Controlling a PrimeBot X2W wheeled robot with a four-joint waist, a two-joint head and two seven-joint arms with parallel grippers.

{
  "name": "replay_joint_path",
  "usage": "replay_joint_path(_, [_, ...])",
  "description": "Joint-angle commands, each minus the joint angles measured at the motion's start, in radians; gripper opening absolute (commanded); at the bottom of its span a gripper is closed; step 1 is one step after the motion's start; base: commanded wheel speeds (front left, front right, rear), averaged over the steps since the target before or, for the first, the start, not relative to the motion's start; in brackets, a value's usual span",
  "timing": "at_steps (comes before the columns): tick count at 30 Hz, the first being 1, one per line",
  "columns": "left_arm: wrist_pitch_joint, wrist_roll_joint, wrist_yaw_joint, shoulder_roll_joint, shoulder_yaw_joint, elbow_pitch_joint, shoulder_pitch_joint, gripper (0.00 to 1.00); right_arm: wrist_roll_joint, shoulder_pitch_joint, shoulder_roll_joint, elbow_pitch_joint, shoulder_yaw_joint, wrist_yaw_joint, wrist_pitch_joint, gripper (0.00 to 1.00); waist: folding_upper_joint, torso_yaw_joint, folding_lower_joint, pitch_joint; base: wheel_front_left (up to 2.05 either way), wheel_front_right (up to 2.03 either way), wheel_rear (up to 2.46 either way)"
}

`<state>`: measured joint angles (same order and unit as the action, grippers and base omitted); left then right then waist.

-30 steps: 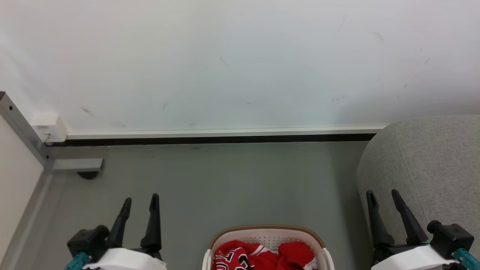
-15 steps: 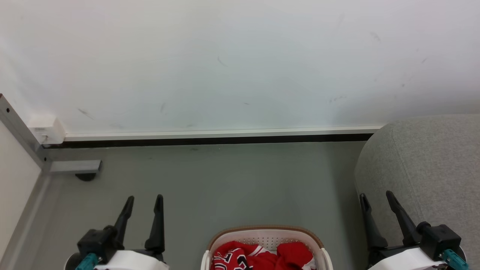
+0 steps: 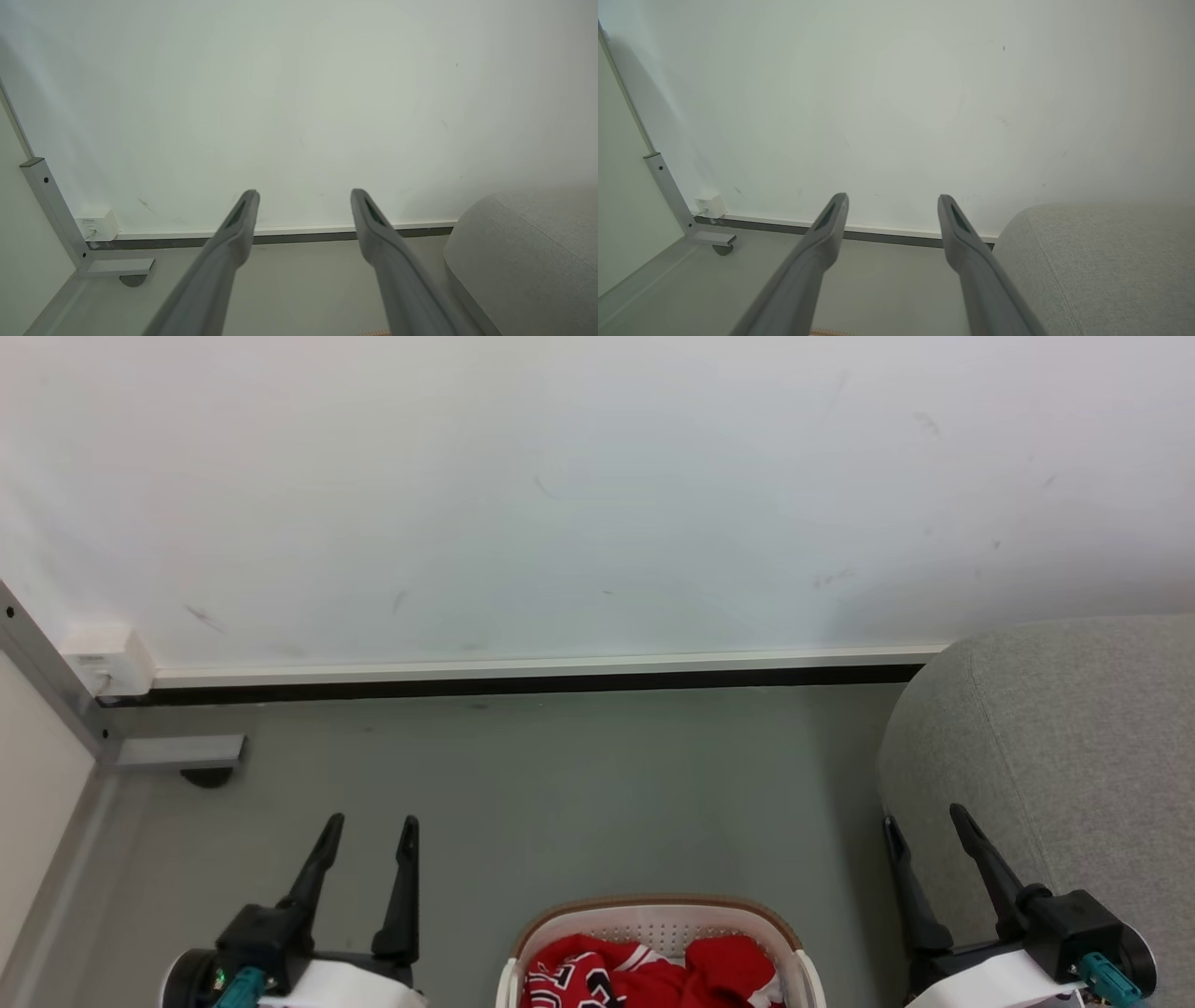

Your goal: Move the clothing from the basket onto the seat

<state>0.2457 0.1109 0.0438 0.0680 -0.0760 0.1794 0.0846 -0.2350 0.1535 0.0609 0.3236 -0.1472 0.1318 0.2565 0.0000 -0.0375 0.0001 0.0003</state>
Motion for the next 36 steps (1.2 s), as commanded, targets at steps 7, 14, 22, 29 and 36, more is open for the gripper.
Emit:
replay_joint_path(7, [0.017, -0.076, 0.002, 0.0, 0.004, -0.009, 0.011, 1.0, 0.059, 0.007, -0.011, -0.016, 0.009, -0.002, 0.008, 1.0, 0.0, -0.005, -0.0001, 0.003, 0.0, 0.0, 0.0])
replay_joint_path(14, [0.019, -0.085, 0.003, -0.002, 0.009, -0.014, 0.011, 1.0, 0.071, 0.003, -0.012, -0.017, 0.013, -0.002, 0.009, 1.0, 0.0, -0.008, -0.0001, 0.003, 0.0, 0.0, 0.0])
replay_joint_path(22, [0.019, -0.074, 0.006, -0.006, 0.02, -0.007, 0.009, 1.0, 0.062, -0.001, -0.012, -0.029, 0.018, -0.002, 0.007, 1.0, 0.0, -0.011, -0.0001, 0.002, 0.0, 0.0, 0.0])
replay_joint_path(29, [0.019, -0.057, 0.014, -0.009, 0.028, -0.001, 0.01, 1.0, 0.05, -0.006, -0.012, -0.041, 0.011, -0.002, 0.007, 1.0, 0.0, -0.011, -0.0001, 0.002, 0.0, 0.0, 0.0])
replay_joint_path(36, [0.019, -0.059, 0.023, -0.011, 0.032, 0.0, 0.009, 1.0, 0.047, -0.006, -0.012, -0.044, 0.009, -0.002, 0.007, 1.0, 0.0, -0.015, -0.0001, 0.004, 0.0, 0.0, 0.0])
